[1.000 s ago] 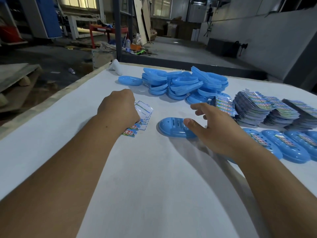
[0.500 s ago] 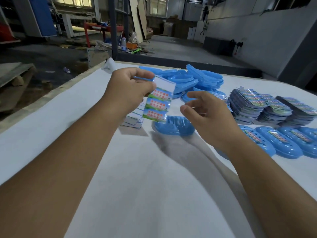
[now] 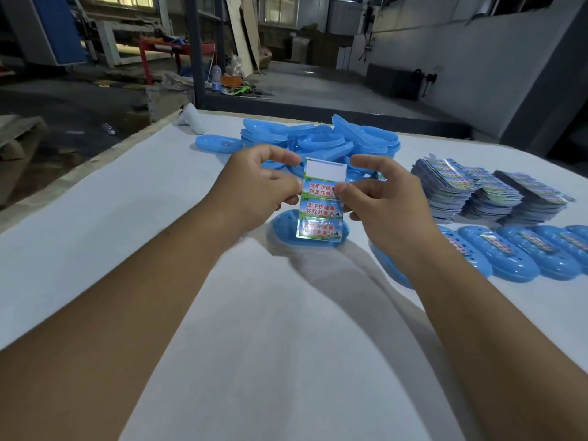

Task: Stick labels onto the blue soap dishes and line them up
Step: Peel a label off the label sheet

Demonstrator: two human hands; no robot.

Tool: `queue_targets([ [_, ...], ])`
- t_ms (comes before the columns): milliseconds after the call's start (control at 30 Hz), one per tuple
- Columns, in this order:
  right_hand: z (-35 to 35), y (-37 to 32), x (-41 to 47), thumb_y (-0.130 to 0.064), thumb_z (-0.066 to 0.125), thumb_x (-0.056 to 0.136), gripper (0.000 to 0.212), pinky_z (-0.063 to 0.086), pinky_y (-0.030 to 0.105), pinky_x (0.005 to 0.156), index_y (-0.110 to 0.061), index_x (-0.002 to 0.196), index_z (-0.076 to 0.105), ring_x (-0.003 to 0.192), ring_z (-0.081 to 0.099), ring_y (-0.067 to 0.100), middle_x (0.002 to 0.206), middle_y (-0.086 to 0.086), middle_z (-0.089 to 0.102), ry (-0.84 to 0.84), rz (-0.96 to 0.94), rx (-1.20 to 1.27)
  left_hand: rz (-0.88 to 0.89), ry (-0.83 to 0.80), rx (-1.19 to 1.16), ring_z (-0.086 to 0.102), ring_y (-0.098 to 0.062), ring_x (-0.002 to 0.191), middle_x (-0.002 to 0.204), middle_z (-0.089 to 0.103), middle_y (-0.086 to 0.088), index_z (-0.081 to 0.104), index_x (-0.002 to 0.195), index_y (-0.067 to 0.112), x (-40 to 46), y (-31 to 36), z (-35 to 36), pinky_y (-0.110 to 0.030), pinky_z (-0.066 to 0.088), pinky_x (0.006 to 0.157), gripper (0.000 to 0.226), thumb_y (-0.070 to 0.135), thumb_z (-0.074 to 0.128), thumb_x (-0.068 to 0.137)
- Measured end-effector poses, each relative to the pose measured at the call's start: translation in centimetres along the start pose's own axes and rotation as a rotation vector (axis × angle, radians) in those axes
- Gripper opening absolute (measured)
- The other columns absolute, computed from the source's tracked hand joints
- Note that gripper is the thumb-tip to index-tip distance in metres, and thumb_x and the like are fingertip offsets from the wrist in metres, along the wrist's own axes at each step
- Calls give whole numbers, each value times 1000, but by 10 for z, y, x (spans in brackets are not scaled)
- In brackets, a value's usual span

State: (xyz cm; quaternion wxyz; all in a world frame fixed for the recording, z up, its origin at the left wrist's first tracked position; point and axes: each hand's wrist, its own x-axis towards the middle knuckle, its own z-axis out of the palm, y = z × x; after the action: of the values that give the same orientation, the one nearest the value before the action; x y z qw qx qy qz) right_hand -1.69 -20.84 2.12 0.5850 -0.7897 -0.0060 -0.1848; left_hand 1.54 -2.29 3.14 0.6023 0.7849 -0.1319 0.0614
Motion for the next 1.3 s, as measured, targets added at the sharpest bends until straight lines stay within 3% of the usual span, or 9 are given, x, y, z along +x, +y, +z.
queue_targets([
  [100, 0, 1, 1, -22, 74, 93, 32, 51, 13, 56, -31, 119, 58, 67, 69, -4, 73, -12, 75, 9, -5, -16, 43, -23, 28, 68, 4, 66, 68, 74, 14, 62, 102, 28, -1, 0, 0, -8, 45, 50, 24, 12, 73, 88],
  [200, -1, 4, 3, -29, 77, 91, 27, 58, 27, 69, -31, 111, 60, 73, 69, 2, 78, -10, 74, 62, -15, -144, 77, -52, 30, 67, 4, 65, 70, 75, 13, 61, 100, 28, -2, 0, 0, -7, 44, 51, 26, 11, 75, 87],
  [300, 0, 6, 3, -32, 80, 87, 14, 52, 26, 65, -25, 90, 69, 59, 56, 1, 71, -9, 67, 93, -102, -284, 110, -63, 21, 67, 4, 65, 71, 75, 11, 60, 99, 28, -2, -1, 2, -7, 45, 55, 26, 12, 76, 86],
  [533, 8, -2, -10, -44, 78, 85, 24, 55, 45, 65, -22, 76, 80, 63, 63, 22, 72, 6, 75, -41, -127, -126, 160, -77, 19, 73, -5, 78, 77, 77, 9, 60, 97, 29, -3, -2, 5, -24, 54, 79, 24, 15, 76, 87],
  [667, 8, -3, -10, -43, 77, 85, 18, 46, 38, 60, -28, 75, 79, 61, 54, 14, 73, 14, 73, -51, -125, -129, 169, -73, 32, 73, -3, 77, 76, 76, 12, 60, 96, 29, -5, 0, 6, -14, 55, 70, 23, 17, 77, 87],
  [767, 8, -3, -9, -33, 73, 86, 19, 54, 44, 60, -22, 72, 79, 59, 56, 11, 68, 6, 73, -28, -100, -156, 161, -50, 53, 72, -1, 76, 74, 76, 13, 59, 94, 29, -7, 0, 8, -17, 54, 71, 24, 17, 78, 86],
  [933, 7, -1, -6, -22, 69, 88, 18, 50, 27, 57, -21, 71, 78, 54, 55, 3, 64, 1, 73, -6, -65, -108, 101, 26, 74, 67, 4, 67, 67, 73, 16, 58, 91, 30, -5, 1, 9, -5, 47, 59, 25, 17, 79, 84],
  [1100, 5, -2, -4, -24, 69, 88, 17, 46, 33, 57, -24, 73, 78, 59, 52, 9, 68, 2, 74, 18, -18, -115, 44, 100, 106, 61, 7, 57, 67, 72, 6, 56, 88, 30, -3, 3, 8, -4, 41, 48, 24, 16, 76, 84],
  [1300, 4, -5, -6, -23, 67, 85, 19, 42, 37, 60, -23, 70, 78, 63, 49, 18, 75, 15, 72, 47, 27, -116, -36, 163, 151, 66, -10, 77, 84, 72, 1, 59, 86, 27, 0, 0, 6, -24, 51, 67, 18, 16, 72, 86],
])
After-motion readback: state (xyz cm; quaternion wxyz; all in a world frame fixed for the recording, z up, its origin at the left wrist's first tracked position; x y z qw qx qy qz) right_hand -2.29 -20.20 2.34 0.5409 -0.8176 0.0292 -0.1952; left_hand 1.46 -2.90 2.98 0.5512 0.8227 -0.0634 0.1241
